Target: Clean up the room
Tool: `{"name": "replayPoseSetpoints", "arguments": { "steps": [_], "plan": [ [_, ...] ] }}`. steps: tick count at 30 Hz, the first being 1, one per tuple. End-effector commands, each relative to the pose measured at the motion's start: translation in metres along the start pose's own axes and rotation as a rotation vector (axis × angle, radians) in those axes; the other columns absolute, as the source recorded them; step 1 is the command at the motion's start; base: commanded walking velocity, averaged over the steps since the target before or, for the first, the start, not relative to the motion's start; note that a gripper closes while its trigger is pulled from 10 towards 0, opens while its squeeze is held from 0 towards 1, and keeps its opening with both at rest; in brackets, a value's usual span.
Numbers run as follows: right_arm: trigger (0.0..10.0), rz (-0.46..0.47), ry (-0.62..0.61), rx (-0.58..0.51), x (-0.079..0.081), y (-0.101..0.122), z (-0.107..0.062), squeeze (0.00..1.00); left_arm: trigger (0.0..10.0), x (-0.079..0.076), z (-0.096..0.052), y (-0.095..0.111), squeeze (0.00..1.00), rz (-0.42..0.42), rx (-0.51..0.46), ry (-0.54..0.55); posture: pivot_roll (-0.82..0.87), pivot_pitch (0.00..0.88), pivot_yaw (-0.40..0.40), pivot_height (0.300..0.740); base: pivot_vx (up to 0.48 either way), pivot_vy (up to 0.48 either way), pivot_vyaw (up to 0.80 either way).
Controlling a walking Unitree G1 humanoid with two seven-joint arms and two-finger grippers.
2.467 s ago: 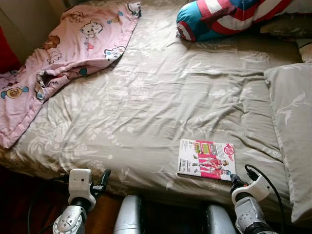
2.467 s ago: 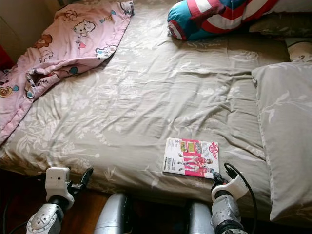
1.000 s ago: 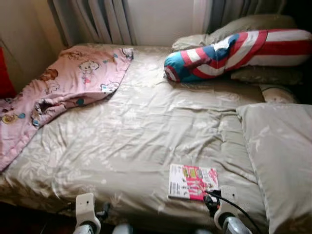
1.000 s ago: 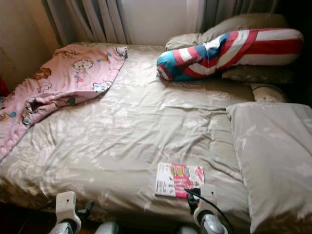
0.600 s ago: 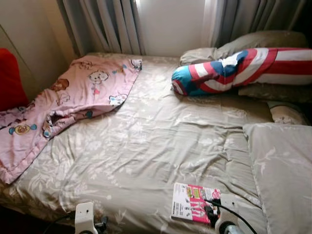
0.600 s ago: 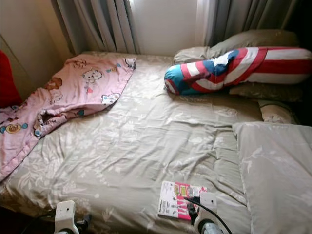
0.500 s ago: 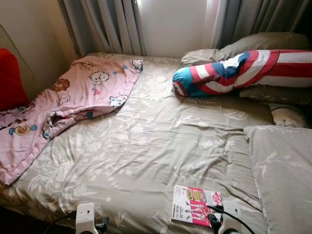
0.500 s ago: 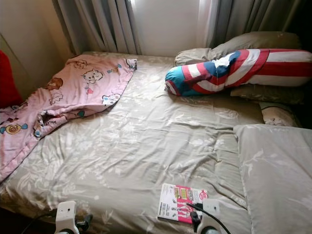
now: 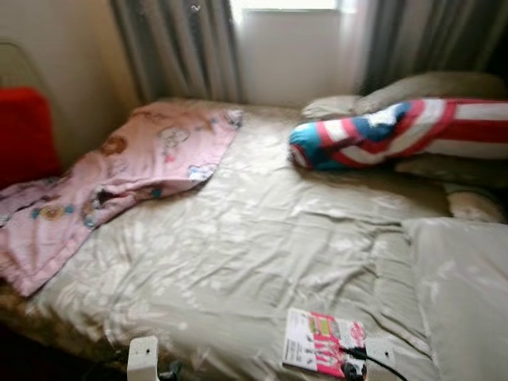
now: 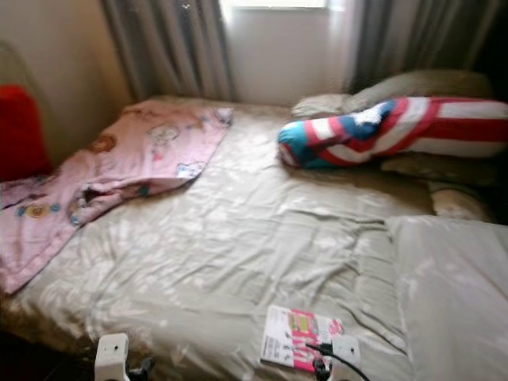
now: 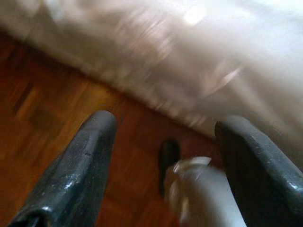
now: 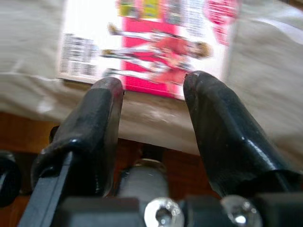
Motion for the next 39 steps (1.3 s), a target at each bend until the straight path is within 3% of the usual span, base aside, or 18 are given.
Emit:
{"name": "replayPoseSetpoints", "arguments": {
  "steps": [1,12,39],
  "plan": [
    [10.0,0.024,0.001,0.010,0.002,-0.003,0.000,0.00,10.0,0.009,-0.002,-0.008,0.00,0.022,0.041,0.017,-0.05,0.000,0.032,0.740,0.000,0.469,0.00],
    [10.0,0.054,-0.022,0.029,-0.003,-0.009,-0.002,0.00,10.0,0.026,-0.005,-0.010,0.00,0.023,0.054,0.041,-0.04,0.039,0.032,0.740,0.000,0.472,0.00],
    [10.0,0.066,-0.016,0.017,0.001,-0.005,0.000,0.00,10.0,0.024,-0.003,-0.004,0.00,0.037,0.039,0.031,-0.04,0.056,0.046,0.740,0.000,0.475,0.00]
  ]
}}
Point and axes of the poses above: a point about 5 cm out from each wrist's last joint towards the gripper, its own z axis pointing out of the wrist towards the gripper, its own y axis along the axis of the wrist's last joint, x = y × z, the point moved 6 cm from there along z, pointing out of the wrist towards the gripper, and after that the axes turned 7 degrees about -z, right-handed, at the moved point
